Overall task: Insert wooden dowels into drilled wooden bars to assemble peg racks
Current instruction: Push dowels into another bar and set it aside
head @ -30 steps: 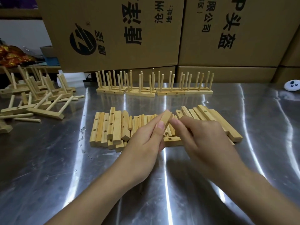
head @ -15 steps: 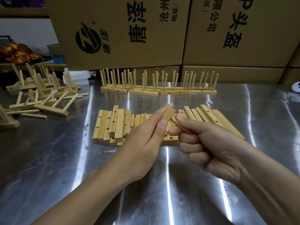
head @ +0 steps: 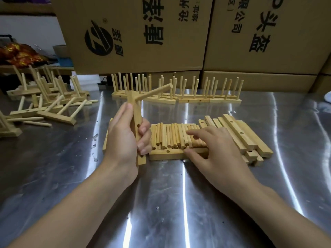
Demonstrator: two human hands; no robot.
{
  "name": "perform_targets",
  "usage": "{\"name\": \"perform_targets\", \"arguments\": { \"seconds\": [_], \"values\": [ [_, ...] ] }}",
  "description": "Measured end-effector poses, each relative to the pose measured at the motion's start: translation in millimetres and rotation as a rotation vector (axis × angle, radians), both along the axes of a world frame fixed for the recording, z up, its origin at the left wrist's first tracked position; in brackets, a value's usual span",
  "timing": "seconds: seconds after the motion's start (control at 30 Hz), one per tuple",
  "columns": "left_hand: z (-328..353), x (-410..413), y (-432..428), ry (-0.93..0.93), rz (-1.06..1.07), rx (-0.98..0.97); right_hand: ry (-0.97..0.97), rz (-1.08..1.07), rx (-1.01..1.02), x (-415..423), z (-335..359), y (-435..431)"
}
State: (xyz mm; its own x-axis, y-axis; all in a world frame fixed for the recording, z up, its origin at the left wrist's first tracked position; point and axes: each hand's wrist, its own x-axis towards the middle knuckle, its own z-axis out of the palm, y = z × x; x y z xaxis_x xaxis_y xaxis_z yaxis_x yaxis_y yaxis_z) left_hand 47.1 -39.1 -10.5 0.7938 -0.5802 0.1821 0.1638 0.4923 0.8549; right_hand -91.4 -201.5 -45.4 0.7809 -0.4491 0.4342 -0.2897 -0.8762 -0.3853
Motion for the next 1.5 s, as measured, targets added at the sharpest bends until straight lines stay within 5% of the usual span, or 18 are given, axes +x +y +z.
{"name": "perform_targets", "arguments": {
  "seconds": [0.27,0.53,0.6,0.73,0.8,1.07,1.5],
  "values": [
    [8.5,10.1,2.6,0.087,0.045,-0.061,0.217,0.210,-0.287,17.1,-9.3,15.8],
    [9.0,10.8,3.2,0.082,0.060,-0.037,-0.098,0.253,-0.397,15.7,1.4,23.4],
    [9.1,9.3,3.6,0.080,0.064,-0.036,-0.270,0.210,-0.240,12.2,4.6,22.4],
    [8.0,5.4,1.6,0.122,0.071,-0.047,-0.585,0.207,0.600,3.5,10.6,17.9],
    [5.5,3.6,0.1,0.142,0.055,-0.054,-0.609,0.237,0.798,-0.7,11.5,15.0],
    [0.6,-1.8,-5.5,0.094,-0.071,0.004,-0.642,0.327,0.853,-1.2,18.8,21.0],
    [-5.2,3.6,-7.7,0.091,0.015,0.087,-0.664,0.324,0.758,-3.1,21.6,21.0]
  ]
}}
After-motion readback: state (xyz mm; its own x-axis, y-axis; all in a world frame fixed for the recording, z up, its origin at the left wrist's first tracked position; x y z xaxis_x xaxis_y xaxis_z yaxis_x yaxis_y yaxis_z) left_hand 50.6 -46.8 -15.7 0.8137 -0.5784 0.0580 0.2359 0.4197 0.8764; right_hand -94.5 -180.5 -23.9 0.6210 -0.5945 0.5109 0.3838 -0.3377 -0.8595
